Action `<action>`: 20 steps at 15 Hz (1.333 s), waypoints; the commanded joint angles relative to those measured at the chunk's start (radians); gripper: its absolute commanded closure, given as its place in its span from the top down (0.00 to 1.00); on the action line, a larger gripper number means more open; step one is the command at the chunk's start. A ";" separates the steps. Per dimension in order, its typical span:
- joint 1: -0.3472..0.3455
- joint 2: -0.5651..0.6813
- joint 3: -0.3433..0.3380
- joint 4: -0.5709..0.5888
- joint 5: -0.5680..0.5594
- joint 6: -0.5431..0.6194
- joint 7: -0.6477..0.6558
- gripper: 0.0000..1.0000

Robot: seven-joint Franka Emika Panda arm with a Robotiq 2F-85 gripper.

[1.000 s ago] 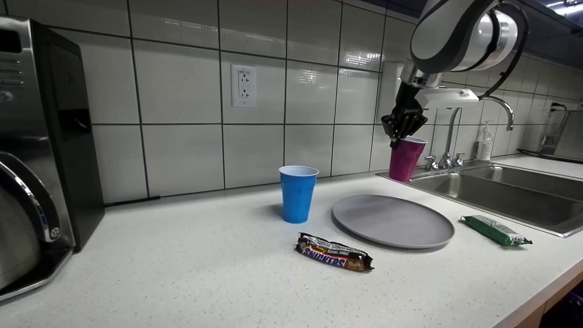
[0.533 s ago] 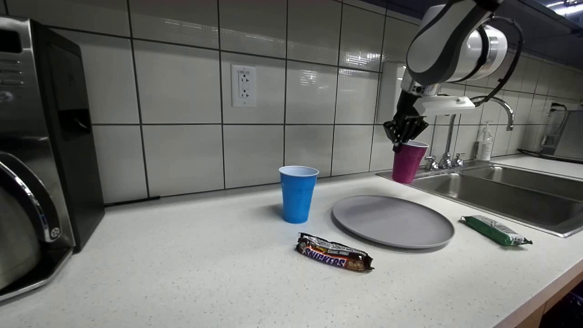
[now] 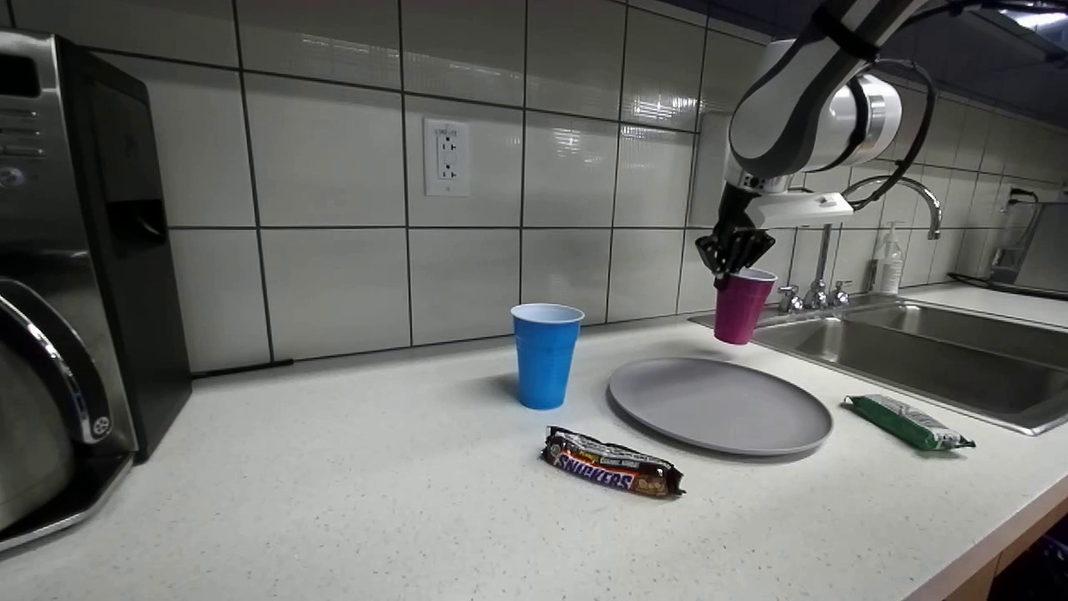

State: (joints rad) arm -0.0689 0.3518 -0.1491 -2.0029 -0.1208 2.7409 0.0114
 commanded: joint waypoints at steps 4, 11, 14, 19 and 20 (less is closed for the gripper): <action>-0.010 0.053 0.004 0.074 0.000 -0.046 -0.009 0.29; -0.003 0.025 -0.002 0.065 -0.008 -0.042 -0.005 0.73; 0.000 0.004 0.000 0.055 -0.009 -0.035 -0.003 0.97; -0.006 -0.061 0.019 0.019 0.012 -0.027 -0.019 1.00; -0.008 -0.078 0.024 0.008 0.017 -0.029 -0.023 1.00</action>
State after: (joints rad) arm -0.0659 0.3474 -0.1469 -1.9472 -0.1194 2.7299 0.0115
